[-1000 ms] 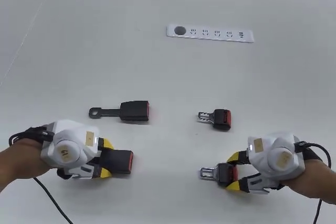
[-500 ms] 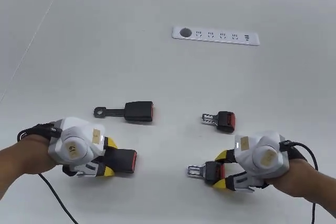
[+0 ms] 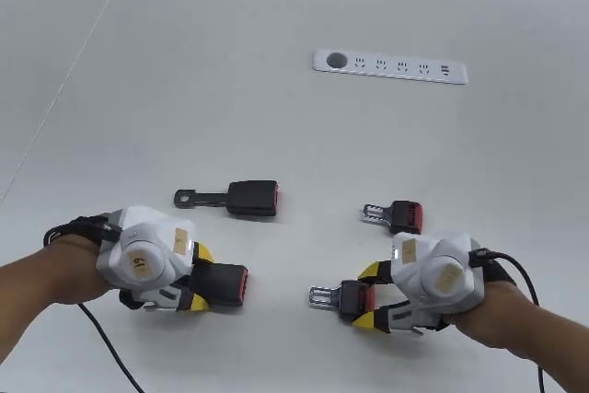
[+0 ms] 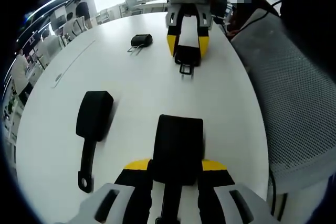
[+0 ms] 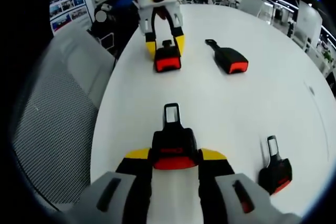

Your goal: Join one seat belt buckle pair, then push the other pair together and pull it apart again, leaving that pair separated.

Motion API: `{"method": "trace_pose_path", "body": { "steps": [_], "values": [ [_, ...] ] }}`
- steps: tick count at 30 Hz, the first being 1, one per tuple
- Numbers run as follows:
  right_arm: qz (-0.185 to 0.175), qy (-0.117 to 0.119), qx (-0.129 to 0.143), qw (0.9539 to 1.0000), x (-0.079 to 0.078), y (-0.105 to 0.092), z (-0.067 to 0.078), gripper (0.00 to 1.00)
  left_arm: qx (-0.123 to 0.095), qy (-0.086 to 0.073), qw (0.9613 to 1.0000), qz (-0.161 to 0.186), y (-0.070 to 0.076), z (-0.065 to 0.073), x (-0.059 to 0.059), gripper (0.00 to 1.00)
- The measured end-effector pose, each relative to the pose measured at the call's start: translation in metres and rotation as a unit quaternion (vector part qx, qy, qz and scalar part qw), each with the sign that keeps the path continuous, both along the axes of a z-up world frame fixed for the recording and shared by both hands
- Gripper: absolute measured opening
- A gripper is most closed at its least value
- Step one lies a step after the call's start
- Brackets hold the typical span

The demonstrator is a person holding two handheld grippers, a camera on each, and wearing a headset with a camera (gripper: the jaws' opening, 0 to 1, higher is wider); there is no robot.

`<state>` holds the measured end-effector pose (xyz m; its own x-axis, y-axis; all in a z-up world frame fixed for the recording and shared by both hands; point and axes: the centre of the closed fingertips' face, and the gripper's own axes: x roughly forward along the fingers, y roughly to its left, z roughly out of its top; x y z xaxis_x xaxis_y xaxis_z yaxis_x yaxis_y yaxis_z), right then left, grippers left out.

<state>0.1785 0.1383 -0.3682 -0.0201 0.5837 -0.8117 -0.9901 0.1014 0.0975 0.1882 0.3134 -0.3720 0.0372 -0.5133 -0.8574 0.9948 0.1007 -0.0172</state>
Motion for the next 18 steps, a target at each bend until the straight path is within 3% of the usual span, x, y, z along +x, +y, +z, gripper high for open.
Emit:
{"method": "trace_pose_path", "body": {
  "steps": [18],
  "values": [
    [0.006, 0.001, 0.031, 0.9995, 0.004, 0.05, 0.001, 0.34, 0.009, 0.001, 1.0, 0.002, 0.001, -0.001, 0.0, 0.34]
  ]
}}
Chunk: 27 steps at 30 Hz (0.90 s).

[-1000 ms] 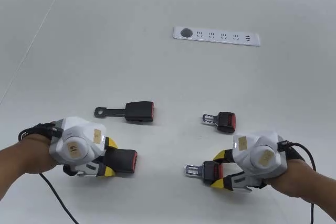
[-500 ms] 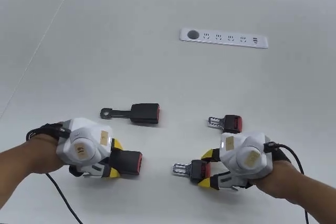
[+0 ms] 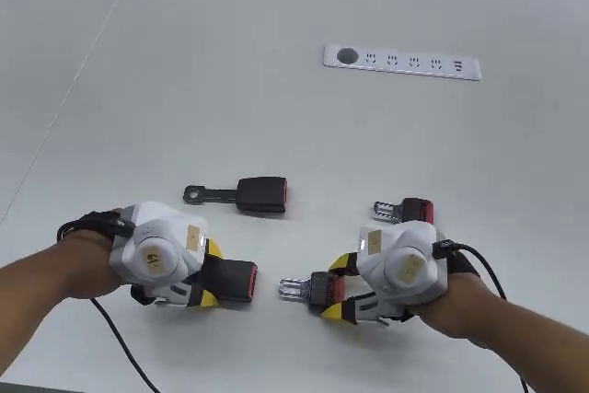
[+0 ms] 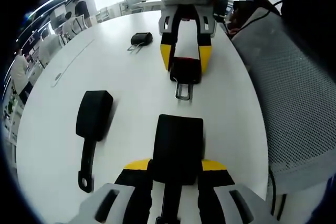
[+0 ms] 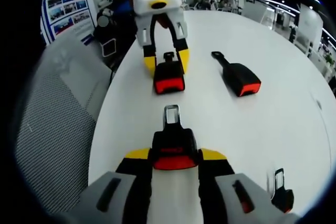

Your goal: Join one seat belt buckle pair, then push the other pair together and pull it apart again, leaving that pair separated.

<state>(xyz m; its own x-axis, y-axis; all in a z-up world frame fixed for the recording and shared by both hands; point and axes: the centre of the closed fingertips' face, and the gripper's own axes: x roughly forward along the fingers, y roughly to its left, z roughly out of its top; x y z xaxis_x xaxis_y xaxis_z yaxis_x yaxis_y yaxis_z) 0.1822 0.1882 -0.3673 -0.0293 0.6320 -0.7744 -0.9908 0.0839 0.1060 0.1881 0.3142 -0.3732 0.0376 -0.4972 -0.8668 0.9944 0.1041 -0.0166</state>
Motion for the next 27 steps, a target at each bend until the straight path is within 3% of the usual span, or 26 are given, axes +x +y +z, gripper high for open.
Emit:
{"method": "trace_pose_path", "body": {
  "steps": [19, 27],
  "values": [
    [0.0, 0.004, 0.026, 0.9997, 0.0, 0.044, 0.001, 0.34, 0.009, -0.001, 1.0, -0.003, 0.0, 0.0, 0.0, 0.34],
    [0.003, 0.004, 0.027, 0.9996, 0.001, 0.046, 0.001, 0.34, 0.01, -0.001, 0.9999, -0.005, 0.001, 0.0, 0.0, 0.34]
  ]
}}
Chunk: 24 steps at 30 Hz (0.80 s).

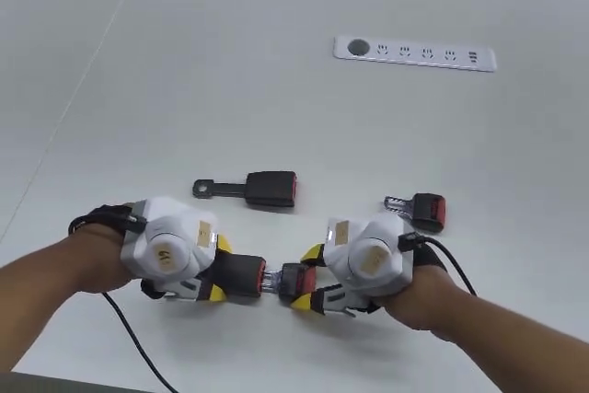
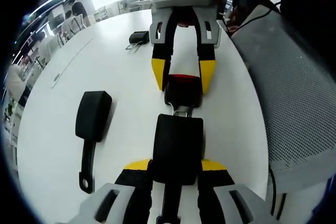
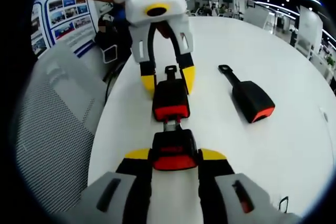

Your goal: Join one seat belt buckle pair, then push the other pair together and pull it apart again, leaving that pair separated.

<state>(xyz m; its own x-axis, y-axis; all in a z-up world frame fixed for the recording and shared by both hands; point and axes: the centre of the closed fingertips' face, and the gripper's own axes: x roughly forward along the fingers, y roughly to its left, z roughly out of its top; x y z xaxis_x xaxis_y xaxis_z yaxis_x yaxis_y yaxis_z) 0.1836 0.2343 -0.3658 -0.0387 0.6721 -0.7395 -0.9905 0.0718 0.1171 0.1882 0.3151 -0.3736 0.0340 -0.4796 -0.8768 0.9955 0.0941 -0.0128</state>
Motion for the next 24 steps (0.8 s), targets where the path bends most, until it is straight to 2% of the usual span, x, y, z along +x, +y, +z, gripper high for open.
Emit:
{"method": "trace_pose_path", "body": {
  "steps": [7, 11, 20, 22, 24],
  "values": [
    [0.005, 0.0, -0.005, 1.0, 0.001, 0.003, 0.0, 0.33, 0.004, -0.001, 0.9999, -0.01, 0.0, -0.001, 0.0, 0.33],
    [0.007, 0.002, -0.009, 0.9999, 0.002, 0.005, 0.0, 0.33, 0.014, -0.002, 0.9996, -0.024, -0.001, 0.0, -0.001, 0.33],
    [0.008, 0.002, -0.008, 0.9999, 0.001, 0.02, -0.001, 0.32, 0.018, 0.0, 0.9995, -0.027, -0.002, 0.001, -0.001, 0.33],
    [0.011, 0.009, -0.012, 0.9998, 0.0, 0.02, -0.001, 0.32, 0.019, -0.002, 0.9992, -0.035, -0.001, 0.0, 0.0, 0.33],
    [0.012, 0.008, -0.011, 0.9998, 0.001, 0.019, -0.001, 0.32, 0.017, 0.0, 0.9995, -0.027, 0.002, 0.001, -0.001, 0.33]
  ]
}}
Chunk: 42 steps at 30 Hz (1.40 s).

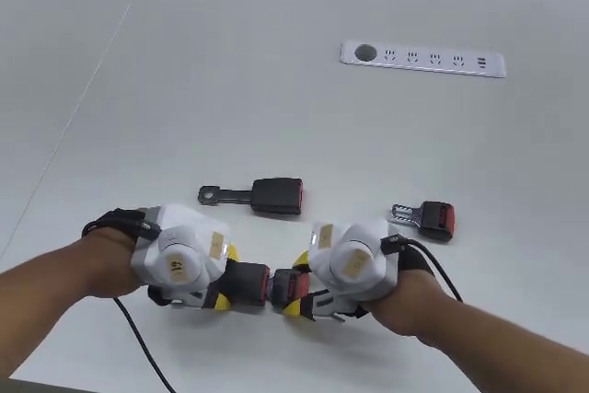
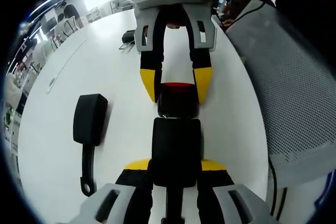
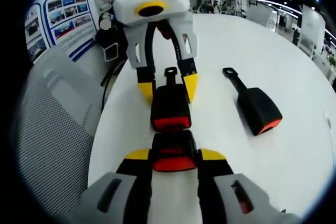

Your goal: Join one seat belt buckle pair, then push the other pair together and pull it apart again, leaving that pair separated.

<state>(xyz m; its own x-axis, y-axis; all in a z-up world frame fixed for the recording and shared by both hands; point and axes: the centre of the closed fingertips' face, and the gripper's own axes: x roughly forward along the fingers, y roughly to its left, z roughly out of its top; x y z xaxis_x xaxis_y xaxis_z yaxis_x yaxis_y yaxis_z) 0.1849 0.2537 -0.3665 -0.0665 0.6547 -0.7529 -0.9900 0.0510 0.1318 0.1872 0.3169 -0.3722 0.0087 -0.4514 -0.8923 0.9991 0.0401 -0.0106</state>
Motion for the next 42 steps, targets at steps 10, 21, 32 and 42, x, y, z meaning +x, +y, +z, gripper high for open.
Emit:
{"method": "trace_pose_path", "body": {
  "steps": [10, 21, 32, 42],
  "values": [
    [0.003, -0.003, -0.002, 1.0, 0.0004, -0.0021, -0.0001, 0.32, 0.005, 0.0, 1.0, -0.006, -0.0023, 0.0014, -0.0019, 0.33],
    [0.006, -0.017, 0.007, 0.9998, 0.0014, -0.0028, 0.0009, 0.33, -0.018, 0.003, 0.9998, 0.008, 0.0, -0.0002, -0.0022, 0.33],
    [0.002, -0.032, 0.055, 0.998, 0.0011, -0.0036, 0.0015, 0.32, -0.057, 0.006, 0.9982, 0.016, 0.0016, -0.0016, -0.0006, 0.33],
    [-0.006, -0.042, 0.078, 0.9961, 0.0005, -0.0031, 0.003, 0.32, -0.076, 0.007, 0.997, 0.015, -0.0003, -0.001, 0.0, 0.33]
  ]
}}
